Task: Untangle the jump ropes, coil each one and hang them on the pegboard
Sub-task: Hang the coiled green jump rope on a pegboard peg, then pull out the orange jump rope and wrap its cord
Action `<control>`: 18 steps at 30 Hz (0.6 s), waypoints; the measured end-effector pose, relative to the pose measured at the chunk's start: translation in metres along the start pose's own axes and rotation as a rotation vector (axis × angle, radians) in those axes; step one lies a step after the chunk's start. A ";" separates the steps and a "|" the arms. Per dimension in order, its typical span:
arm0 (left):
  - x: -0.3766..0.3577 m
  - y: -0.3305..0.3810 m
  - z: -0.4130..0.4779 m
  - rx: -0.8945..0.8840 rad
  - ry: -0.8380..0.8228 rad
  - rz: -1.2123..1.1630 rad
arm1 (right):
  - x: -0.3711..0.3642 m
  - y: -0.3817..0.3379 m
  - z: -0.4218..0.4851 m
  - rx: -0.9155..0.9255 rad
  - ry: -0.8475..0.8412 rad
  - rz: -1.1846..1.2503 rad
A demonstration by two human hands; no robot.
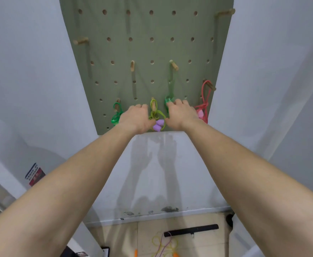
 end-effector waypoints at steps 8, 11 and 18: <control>-0.185 -0.059 -0.044 0.092 -0.145 0.063 | -0.199 -0.011 -0.041 0.024 -0.156 0.025; -0.272 -0.083 -0.058 0.116 -0.191 0.078 | -0.289 -0.009 -0.060 0.025 -0.206 0.046; -0.490 -0.145 -0.106 0.160 -0.317 0.087 | -0.521 -0.003 -0.121 0.017 -0.329 0.113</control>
Point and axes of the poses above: each hand's wrist, its own z-axis towards the middle knuckle, its own x-axis out of the back of the hand, y = z × x, the point moved 3 cm from there along z, towards the middle knuckle, and after that the axes turned 13 degrees about x, right-handed, at the moved point
